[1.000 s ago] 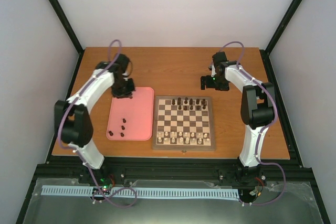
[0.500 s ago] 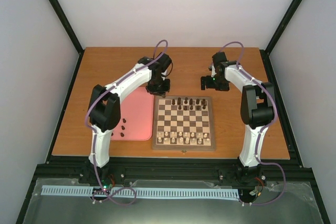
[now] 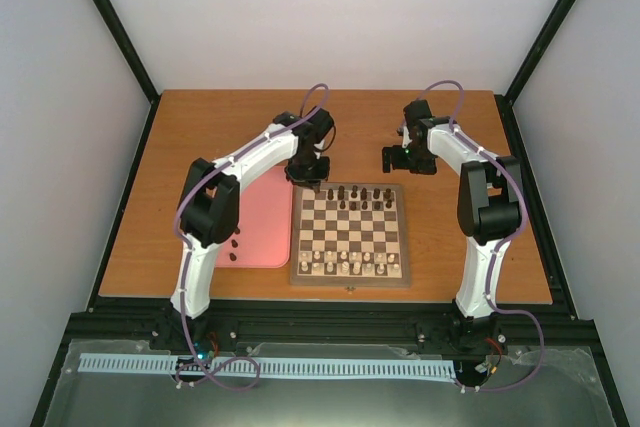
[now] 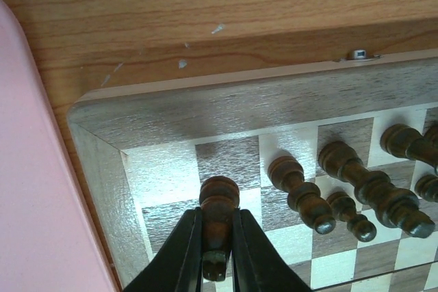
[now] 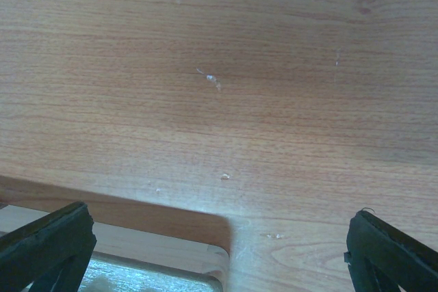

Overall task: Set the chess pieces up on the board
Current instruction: Place the chess piece on the chessboard.

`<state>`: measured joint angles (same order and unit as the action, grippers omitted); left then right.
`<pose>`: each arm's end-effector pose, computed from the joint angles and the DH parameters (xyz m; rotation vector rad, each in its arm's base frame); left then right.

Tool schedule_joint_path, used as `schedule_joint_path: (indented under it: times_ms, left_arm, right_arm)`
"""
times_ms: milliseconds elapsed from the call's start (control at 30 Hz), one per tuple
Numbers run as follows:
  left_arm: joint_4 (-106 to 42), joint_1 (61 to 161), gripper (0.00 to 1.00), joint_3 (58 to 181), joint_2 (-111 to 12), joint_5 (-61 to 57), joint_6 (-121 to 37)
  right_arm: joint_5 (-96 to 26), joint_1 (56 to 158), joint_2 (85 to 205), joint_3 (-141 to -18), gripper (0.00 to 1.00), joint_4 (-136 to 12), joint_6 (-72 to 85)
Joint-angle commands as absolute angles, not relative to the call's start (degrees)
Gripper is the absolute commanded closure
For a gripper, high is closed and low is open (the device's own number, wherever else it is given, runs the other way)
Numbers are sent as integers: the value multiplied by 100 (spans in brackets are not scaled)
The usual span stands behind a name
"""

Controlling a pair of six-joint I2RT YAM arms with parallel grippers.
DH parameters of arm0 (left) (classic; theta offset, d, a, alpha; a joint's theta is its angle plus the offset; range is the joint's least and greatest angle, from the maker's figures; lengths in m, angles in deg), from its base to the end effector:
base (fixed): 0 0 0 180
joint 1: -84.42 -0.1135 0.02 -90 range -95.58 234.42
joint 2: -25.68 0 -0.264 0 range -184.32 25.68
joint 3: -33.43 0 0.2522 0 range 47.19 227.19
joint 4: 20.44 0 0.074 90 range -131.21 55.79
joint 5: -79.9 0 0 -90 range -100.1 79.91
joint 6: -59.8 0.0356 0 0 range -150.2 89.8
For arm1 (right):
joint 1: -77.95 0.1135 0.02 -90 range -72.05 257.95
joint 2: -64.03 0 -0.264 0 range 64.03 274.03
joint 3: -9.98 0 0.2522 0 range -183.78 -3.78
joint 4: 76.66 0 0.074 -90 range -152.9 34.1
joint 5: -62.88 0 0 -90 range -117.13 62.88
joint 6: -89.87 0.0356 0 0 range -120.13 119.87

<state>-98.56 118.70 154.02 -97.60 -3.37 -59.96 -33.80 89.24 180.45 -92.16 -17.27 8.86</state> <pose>0.3565 -0.2480 0.2144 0.1349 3.0520 -0.2825 0.4038 0.0848 0.1828 -0.0817 2.8711 0.2375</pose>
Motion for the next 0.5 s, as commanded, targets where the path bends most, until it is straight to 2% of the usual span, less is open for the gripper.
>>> schedule_joint_path:
  times_ms: [0, 467]
  left_arm:
    - [-9916, 11988, 99, 15678, -9835, -246, -5920]
    - [-9907, 12054, 99, 15579, -9914, -269, -5938]
  right_arm:
    - [-3363, 8946, 18101, -9305, 0, -1729, 860]
    - [-3362, 8943, 18094, -9257, 0, -1737, 846]
